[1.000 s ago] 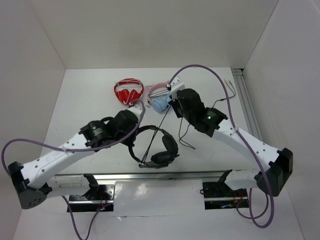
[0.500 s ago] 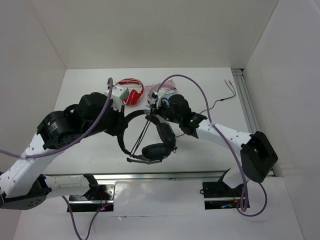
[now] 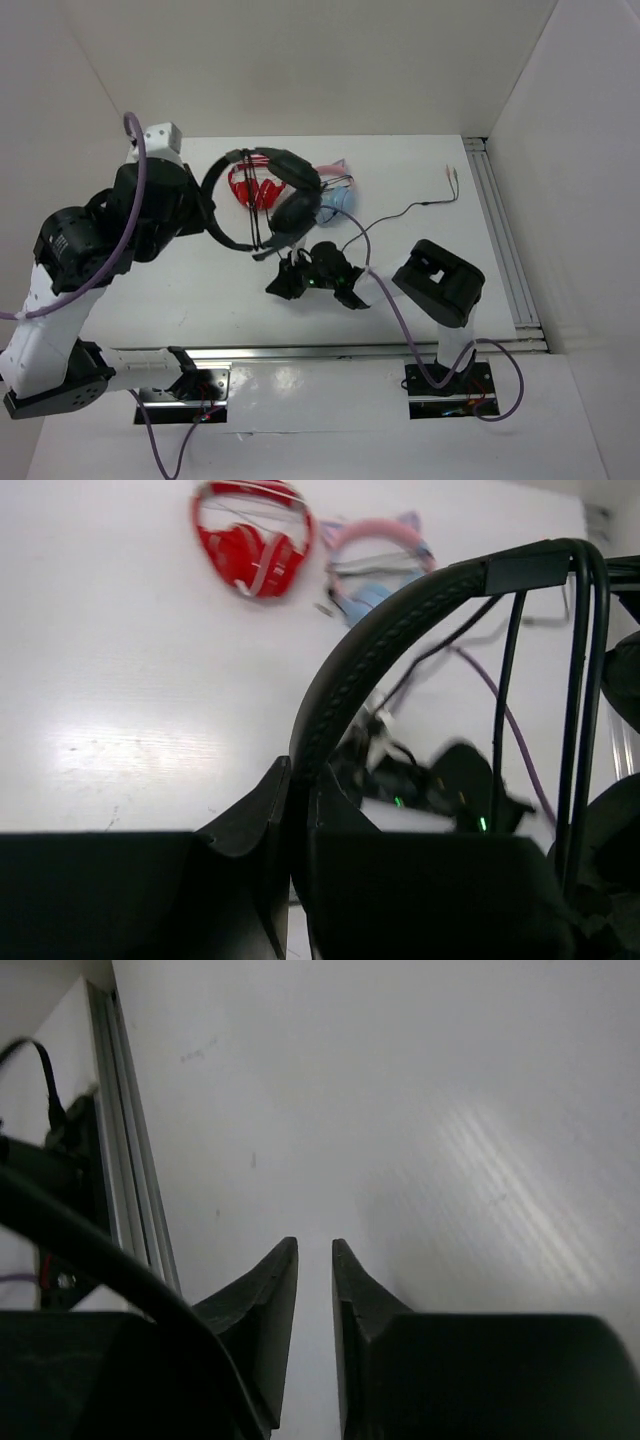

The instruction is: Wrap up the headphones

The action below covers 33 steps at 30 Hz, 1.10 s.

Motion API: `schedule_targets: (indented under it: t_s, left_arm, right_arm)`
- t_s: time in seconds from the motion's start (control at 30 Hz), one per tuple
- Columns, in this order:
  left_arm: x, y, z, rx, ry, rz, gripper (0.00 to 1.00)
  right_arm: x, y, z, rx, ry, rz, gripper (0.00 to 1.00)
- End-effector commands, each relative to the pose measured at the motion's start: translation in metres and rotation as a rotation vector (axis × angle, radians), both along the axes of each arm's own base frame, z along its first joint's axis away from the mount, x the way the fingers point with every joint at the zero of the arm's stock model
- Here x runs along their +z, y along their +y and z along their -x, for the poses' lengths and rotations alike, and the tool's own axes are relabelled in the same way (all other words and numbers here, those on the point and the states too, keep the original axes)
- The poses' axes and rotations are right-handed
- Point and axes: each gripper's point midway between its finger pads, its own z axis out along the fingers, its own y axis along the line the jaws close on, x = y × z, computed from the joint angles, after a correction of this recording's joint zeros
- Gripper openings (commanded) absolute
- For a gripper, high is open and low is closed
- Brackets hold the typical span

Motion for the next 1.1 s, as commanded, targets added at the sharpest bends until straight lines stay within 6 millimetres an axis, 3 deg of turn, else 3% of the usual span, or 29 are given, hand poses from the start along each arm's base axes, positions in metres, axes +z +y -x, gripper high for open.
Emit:
schedule_targets:
  t_s: [0.0, 0.03, 0.1, 0.13, 0.17, 0.23, 0.27, 0.33, 0.37, 0.43, 0.47, 0.5, 0.53, 0.57, 0.6, 0.63, 0.67, 0.7, 0.73, 0.83, 0.87, 0.93, 0.97, 1.07]
  left_arm:
    - [0.033, 0.035, -0.026, 0.245, -0.113, 0.083, 0.0]
    - [0.044, 0.051, -0.032, 0.29, -0.135, 0.075, 0.0]
    - [0.048, 0.059, -0.044, 0.319, -0.133, 0.06, 0.0]
    - [0.046, 0.062, -0.057, 0.335, -0.122, 0.027, 0.0]
    - [0.046, 0.08, -0.066, 0.399, -0.118, 0.018, 0.0]
    - [0.039, 0.084, -0.085, 0.401, -0.089, 0.018, 0.0]
    - [0.02, 0.096, -0.102, 0.446, -0.038, -0.011, 0.0]
    - [0.0, 0.102, -0.119, 0.459, 0.006, -0.038, 0.0]
    - [-0.026, 0.104, -0.125, 0.468, 0.067, -0.069, 0.0]
    - [-0.054, 0.111, -0.131, 0.499, 0.118, -0.113, 0.0]
    - [-0.084, 0.11, -0.135, 0.491, 0.177, -0.152, 0.0]
    - [-0.093, 0.114, -0.134, 0.498, 0.184, -0.179, 0.0]
    - [-0.101, 0.118, -0.132, 0.517, 0.189, -0.2, 0.0]
    - [-0.113, 0.119, -0.13, 0.513, 0.215, -0.239, 0.0]
    - [-0.135, 0.113, -0.128, 0.498, 0.262, -0.287, 0.0]
    - [-0.145, 0.114, -0.126, 0.505, 0.28, -0.331, 0.0]
    - [-0.157, 0.11, -0.126, 0.485, 0.309, -0.369, 0.0]
    - [-0.165, 0.105, -0.121, 0.473, 0.33, -0.378, 0.0]
    - [-0.179, 0.098, -0.114, 0.439, 0.365, -0.409, 0.0]
    - [-0.208, 0.083, -0.102, 0.364, 0.423, -0.462, 0.0]
    - [-0.212, 0.086, -0.099, 0.373, 0.424, -0.503, 0.0]
    - [-0.231, 0.084, -0.092, 0.357, 0.467, -0.546, 0.0]
    - [-0.238, 0.084, -0.09, 0.354, 0.485, -0.56, 0.0]
    - [-0.259, 0.074, -0.082, 0.309, 0.526, -0.622, 0.0]
  right_arm:
    - [0.003, 0.001, 0.027, 0.021, -0.009, -0.106, 0.27]
    - [0.001, 0.002, 0.036, 0.014, -0.012, -0.115, 0.19]
    - [-0.003, -0.006, 0.056, 0.019, -0.005, -0.094, 0.05]
    - [-0.007, -0.005, 0.068, 0.009, -0.006, -0.071, 0.03]
    - [-0.008, -0.006, 0.075, 0.003, -0.007, -0.056, 0.03]
    - [-0.001, -0.009, 0.09, -0.003, -0.014, -0.041, 0.0]
    - [0.004, -0.004, 0.11, 0.025, -0.029, -0.034, 0.0]
    - [0.02, -0.002, 0.136, 0.023, -0.091, 0.021, 0.0]
    - [0.03, -0.001, 0.141, 0.009, -0.124, 0.036, 0.0]
    - [0.076, 0.004, 0.147, -0.033, -0.193, 0.009, 0.0]
    - [0.073, -0.005, 0.15, -0.062, -0.226, 0.089, 0.0]
    - [0.086, -0.006, 0.151, -0.067, -0.244, 0.094, 0.0]
    - [0.116, -0.001, 0.151, -0.081, -0.263, 0.064, 0.0]
    - [0.125, -0.013, 0.148, -0.102, -0.296, 0.114, 0.0]
    - [0.139, -0.015, 0.15, -0.111, -0.316, 0.121, 0.0]
    - [0.172, -0.014, 0.143, -0.149, -0.337, 0.091, 0.0]
    - [0.189, -0.025, 0.131, -0.215, -0.378, 0.11, 0.0]
    - [0.186, -0.036, 0.125, -0.235, -0.408, 0.192, 0.0]
    - [0.217, -0.041, 0.119, -0.27, -0.43, 0.167, 0.0]
    - [0.244, -0.068, 0.104, -0.337, -0.521, 0.247, 0.0]
    - [0.27, -0.07, 0.103, -0.343, -0.529, 0.216, 0.0]
    - [0.284, -0.081, 0.098, -0.347, -0.559, 0.253, 0.0]
    - [0.306, -0.084, 0.098, -0.354, -0.563, 0.223, 0.0]
    - [0.317, -0.102, 0.086, -0.405, -0.615, 0.297, 0.0]
